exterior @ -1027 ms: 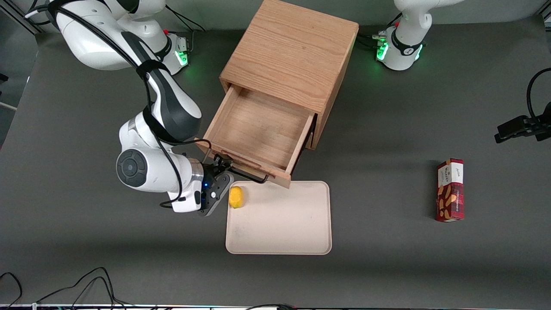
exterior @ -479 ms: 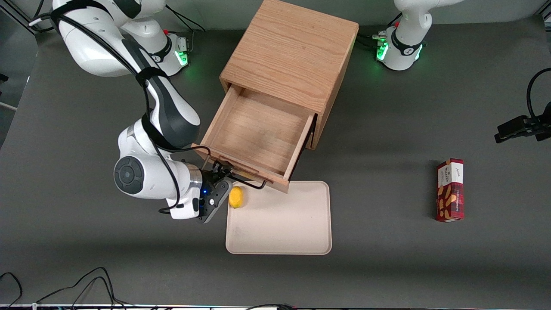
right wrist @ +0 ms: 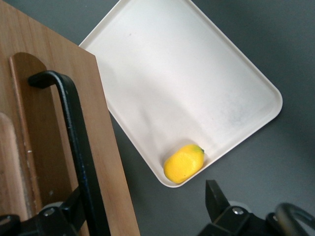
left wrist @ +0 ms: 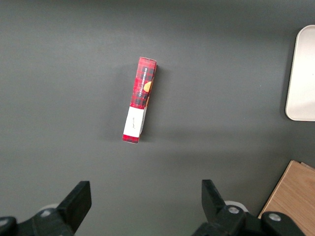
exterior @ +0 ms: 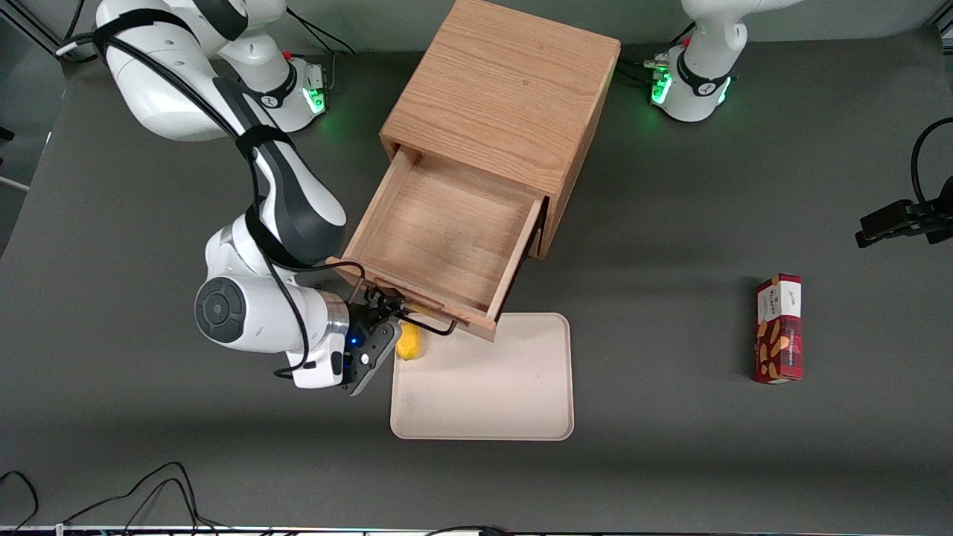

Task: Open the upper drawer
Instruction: 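Keep pulling the upper drawer further open with the right gripper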

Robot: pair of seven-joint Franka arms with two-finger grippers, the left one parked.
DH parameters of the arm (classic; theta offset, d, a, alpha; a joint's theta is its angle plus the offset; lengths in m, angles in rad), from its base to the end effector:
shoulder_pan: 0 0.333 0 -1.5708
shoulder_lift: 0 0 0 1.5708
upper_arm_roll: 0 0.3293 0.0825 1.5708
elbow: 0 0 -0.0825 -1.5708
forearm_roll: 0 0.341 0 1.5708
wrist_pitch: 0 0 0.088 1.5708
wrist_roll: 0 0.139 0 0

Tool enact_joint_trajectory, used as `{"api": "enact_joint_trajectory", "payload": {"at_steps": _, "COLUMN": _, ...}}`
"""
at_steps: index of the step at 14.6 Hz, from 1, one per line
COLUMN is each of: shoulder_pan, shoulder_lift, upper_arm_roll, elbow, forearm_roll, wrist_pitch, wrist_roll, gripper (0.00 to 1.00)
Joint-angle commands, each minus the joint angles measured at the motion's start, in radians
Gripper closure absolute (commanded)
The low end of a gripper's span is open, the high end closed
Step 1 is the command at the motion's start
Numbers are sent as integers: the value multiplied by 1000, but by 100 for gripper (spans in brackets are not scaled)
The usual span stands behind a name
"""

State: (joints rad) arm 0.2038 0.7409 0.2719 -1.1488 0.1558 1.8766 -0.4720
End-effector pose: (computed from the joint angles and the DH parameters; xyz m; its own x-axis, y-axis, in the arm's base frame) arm 0.6562 0.2937 0.3686 0.6827 0.7168 0.1419 0.7207 -0.6286 -0.2923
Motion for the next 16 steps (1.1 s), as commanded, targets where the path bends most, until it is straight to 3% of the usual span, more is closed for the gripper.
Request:
{"api": "enact_joint_trajectory", "payload": {"at_steps": 1, "shoulder_pan": 3, "shoulder_lift": 31, "upper_arm_roll": -11, "elbow": 53, "forearm_roll": -12, "wrist_pitch": 1, "wrist_roll": -11, "gripper": 0}}
{"api": "enact_joint_trajectory", "payload": {"at_steps": 16, "shoulder_pan": 2, "shoulder_lift": 25, "upper_arm_roll": -40, "elbow": 87, "forearm_roll": -4, "wrist_pitch": -26, "wrist_roll": -8, "gripper": 0}}
